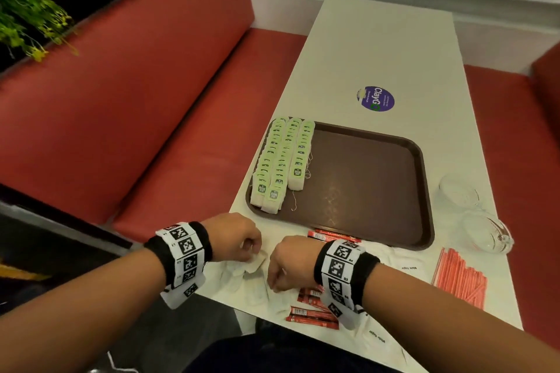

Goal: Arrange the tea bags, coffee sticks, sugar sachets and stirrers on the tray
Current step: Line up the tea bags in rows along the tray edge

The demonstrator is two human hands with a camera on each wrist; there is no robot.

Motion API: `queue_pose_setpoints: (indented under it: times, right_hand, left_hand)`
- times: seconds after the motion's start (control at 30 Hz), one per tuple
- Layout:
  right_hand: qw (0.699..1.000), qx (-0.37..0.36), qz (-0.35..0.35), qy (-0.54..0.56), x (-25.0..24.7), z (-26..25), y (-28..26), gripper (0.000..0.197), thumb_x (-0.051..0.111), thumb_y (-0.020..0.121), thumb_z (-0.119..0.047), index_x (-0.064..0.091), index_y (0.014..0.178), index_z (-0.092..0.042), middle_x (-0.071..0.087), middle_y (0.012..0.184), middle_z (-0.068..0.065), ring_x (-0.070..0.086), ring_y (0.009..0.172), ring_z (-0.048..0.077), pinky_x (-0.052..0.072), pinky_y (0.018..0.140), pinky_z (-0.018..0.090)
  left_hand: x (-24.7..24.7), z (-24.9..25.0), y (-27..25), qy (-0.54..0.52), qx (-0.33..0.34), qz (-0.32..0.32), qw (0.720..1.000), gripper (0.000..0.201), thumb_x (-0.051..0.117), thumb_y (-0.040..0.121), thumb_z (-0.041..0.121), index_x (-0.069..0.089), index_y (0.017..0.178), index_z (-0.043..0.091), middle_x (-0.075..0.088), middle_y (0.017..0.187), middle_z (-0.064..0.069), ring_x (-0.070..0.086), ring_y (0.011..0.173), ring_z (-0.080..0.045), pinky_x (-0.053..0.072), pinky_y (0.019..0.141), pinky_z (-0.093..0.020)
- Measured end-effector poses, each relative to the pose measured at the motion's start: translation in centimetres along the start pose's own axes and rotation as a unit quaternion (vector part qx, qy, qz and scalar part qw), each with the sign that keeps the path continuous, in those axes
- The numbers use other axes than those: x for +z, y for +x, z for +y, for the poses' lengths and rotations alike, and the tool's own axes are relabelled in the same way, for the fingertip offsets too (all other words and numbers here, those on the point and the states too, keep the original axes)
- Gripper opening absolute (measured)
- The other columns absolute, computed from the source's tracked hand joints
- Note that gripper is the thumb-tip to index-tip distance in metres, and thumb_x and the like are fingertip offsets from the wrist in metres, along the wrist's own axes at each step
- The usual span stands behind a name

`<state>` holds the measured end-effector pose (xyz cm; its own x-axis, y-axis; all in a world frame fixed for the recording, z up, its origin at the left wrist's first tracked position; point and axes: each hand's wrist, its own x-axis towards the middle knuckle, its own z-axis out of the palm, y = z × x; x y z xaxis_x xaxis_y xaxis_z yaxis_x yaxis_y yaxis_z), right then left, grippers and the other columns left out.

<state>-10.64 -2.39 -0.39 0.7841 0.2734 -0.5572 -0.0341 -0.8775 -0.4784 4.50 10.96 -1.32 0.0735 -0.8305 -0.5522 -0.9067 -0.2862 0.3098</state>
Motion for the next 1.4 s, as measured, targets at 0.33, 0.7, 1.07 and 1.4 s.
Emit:
queue_pose_setpoints:
  times: [0.33,0.7,1.07,1.4]
  right_hand:
    - [0.981,0.034,0.0,-0.189,1.0,-0.1,2.1,0.036,0.076,0.08,-0.049,0.07,0.11,-0.031,0.064,0.108,-0.003,0.047,0.106,0.021,0.036,0.082,0.039]
    - [0.974,0.08,0.038,-0.21,0.2,1.2,2.0,0.035,0.073,0.085,-0.033,0.06,0.116,-0.024,0.062,0.116,-0.002,0.051,0.113,0.024,0.034,0.095,0.048]
    - [0.979,0.066,0.141,-0.134,-1.5,1.9,0.7,0.013,0.05,0.093,-0.034,0.055,0.09,-0.022,0.062,0.103,0.004,0.052,0.102,0.024,0.038,0.093,0.043]
    - [0.94,0.112,0.297,0.128,-3.4,5.1,-0.3,0.024,0.058,0.091,-0.027,0.037,0.079,-0.026,0.051,0.072,-0.001,0.049,0.063,0.022,0.039,0.059,0.031]
  left_hand:
    - [3.8,-0.6,-0.3,-0.033,-0.013,0.076,0.996,0.036,0.074,0.079,0.042,0.059,0.11,0.028,0.051,0.103,0.012,0.047,0.085,-0.005,0.039,0.073,-0.021]
    - [2.9,0.1,1.6,-0.043,-0.007,0.104,0.994,0.029,0.067,0.085,0.044,0.06,0.108,0.028,0.057,0.102,0.012,0.053,0.09,-0.008,0.041,0.075,-0.023]
    - [-0.2,0.1,1.7,-0.017,0.035,0.194,0.98,0.018,0.056,0.094,0.037,0.069,0.101,0.028,0.066,0.095,0.01,0.058,0.085,-0.01,0.048,0.075,-0.03]
    - [-4.8,0.4,3.7,-0.03,0.044,0.252,0.966,0.012,0.055,0.097,0.037,0.066,0.099,0.032,0.066,0.089,0.012,0.056,0.082,-0.009,0.048,0.072,-0.031]
